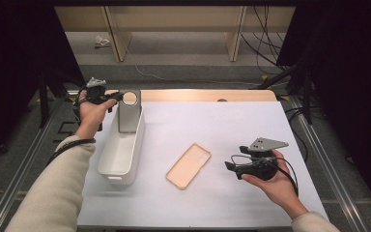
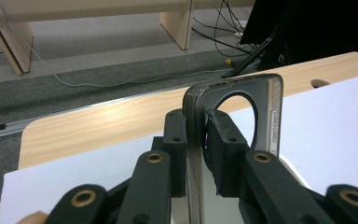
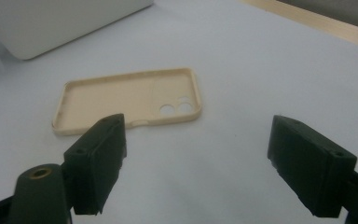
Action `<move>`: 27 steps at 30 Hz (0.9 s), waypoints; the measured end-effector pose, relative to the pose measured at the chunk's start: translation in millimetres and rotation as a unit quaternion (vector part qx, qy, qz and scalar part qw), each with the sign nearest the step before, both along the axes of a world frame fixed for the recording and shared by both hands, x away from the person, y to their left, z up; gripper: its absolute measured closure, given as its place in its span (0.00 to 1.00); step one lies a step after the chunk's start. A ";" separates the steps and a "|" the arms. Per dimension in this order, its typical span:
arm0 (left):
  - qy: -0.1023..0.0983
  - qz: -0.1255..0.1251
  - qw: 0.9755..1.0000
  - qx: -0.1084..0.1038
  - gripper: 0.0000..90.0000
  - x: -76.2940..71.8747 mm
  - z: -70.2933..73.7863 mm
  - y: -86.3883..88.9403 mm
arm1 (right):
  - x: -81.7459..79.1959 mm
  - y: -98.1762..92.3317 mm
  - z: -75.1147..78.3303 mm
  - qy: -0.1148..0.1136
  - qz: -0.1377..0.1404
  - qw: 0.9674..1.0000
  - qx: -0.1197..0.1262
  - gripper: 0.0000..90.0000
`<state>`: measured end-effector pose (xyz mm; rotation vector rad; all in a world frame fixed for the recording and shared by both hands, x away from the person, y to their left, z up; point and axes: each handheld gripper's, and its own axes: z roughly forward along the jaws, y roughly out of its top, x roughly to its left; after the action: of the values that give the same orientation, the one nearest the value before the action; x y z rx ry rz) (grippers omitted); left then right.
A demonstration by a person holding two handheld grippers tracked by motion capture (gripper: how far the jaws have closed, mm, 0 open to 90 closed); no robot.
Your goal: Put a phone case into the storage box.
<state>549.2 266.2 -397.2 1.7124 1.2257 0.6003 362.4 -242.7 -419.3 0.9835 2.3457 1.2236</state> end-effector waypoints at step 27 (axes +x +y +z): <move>0.000 0.020 0.998 0.055 0.47 -7.9 9.0 -5.8 | -0.1 0.2 0.2 0.000 0.000 1.000 -0.001 0.23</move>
<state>541.3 260.5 -388.2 1.7819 1.2505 0.7022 362.3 -242.5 -419.2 0.9819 2.3466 1.2213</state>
